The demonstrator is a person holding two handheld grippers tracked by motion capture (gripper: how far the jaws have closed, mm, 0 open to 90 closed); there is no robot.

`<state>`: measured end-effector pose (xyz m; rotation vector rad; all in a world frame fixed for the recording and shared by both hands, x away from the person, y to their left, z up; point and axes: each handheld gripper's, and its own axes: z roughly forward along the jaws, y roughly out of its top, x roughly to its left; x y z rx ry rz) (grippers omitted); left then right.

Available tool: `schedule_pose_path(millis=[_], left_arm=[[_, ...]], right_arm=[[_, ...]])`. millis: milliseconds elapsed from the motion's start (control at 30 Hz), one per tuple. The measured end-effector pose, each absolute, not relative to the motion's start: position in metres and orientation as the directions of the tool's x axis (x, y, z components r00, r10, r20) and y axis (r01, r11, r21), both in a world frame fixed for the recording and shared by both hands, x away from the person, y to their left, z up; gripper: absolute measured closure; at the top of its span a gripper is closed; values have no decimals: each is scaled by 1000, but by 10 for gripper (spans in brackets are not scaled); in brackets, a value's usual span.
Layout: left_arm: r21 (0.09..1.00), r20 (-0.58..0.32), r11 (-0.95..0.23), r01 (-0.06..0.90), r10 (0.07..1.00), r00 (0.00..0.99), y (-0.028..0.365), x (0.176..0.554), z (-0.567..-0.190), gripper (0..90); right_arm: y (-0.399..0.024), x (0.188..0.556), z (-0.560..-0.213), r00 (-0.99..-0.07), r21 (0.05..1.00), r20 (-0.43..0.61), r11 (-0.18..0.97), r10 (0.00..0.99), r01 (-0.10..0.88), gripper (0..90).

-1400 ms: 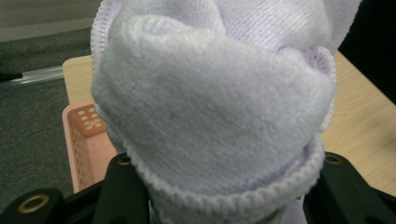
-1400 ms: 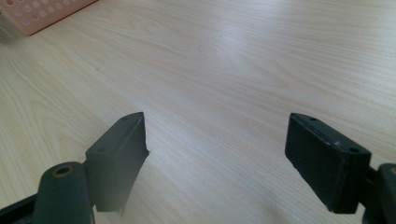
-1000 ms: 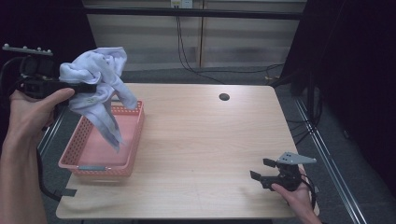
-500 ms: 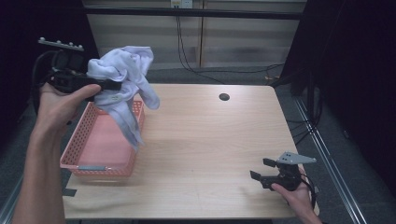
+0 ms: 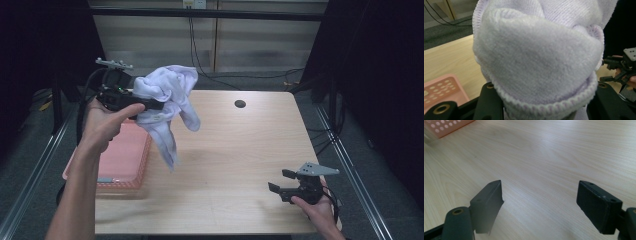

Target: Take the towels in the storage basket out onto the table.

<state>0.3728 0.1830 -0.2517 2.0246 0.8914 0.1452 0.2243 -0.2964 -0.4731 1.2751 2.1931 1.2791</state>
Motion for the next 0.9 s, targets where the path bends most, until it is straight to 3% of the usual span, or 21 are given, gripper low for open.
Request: schedule_pose_path(millis=[467, 900], left_arm=[[758, -257, -412, 506, 525, 812, 114, 354, -303, 481], [717, -316, -453, 530, 467, 826, 64, 346, -386, 468]], right_arm=[[-296, 224, -473, -565, 812, 163, 216, 809, 543, 209], [-296, 223, -472, -570, 812, 165, 217, 805, 542, 210]])
